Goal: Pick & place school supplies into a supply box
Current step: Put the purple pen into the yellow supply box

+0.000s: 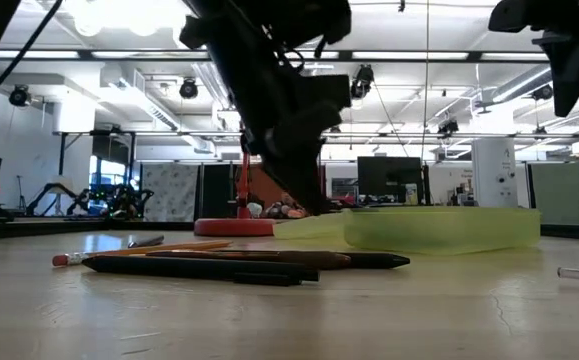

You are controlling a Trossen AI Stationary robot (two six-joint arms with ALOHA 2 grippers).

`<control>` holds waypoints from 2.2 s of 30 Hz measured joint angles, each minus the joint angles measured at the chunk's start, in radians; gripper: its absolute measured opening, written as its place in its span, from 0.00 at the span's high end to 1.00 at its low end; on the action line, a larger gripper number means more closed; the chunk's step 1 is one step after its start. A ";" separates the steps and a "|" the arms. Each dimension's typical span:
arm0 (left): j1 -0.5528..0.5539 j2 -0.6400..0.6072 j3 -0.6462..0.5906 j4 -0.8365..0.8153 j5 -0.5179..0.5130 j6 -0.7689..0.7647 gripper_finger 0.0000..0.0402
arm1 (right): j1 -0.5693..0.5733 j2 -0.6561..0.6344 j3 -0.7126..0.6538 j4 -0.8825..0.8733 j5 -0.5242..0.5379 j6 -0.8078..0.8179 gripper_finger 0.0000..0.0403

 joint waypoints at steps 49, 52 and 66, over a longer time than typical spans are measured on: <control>-0.098 -0.496 -0.674 -0.025 -0.003 -1.292 0.53 | -0.026 0.002 -0.030 0.072 -0.031 -0.080 0.70; -0.097 -0.496 -0.670 -0.027 -0.008 -1.287 0.51 | -0.019 0.002 -0.031 0.191 -0.040 -0.204 0.70; -0.101 -0.496 -0.669 -0.019 -0.002 -1.223 0.51 | 0.210 0.255 0.001 0.773 -0.297 -0.868 0.70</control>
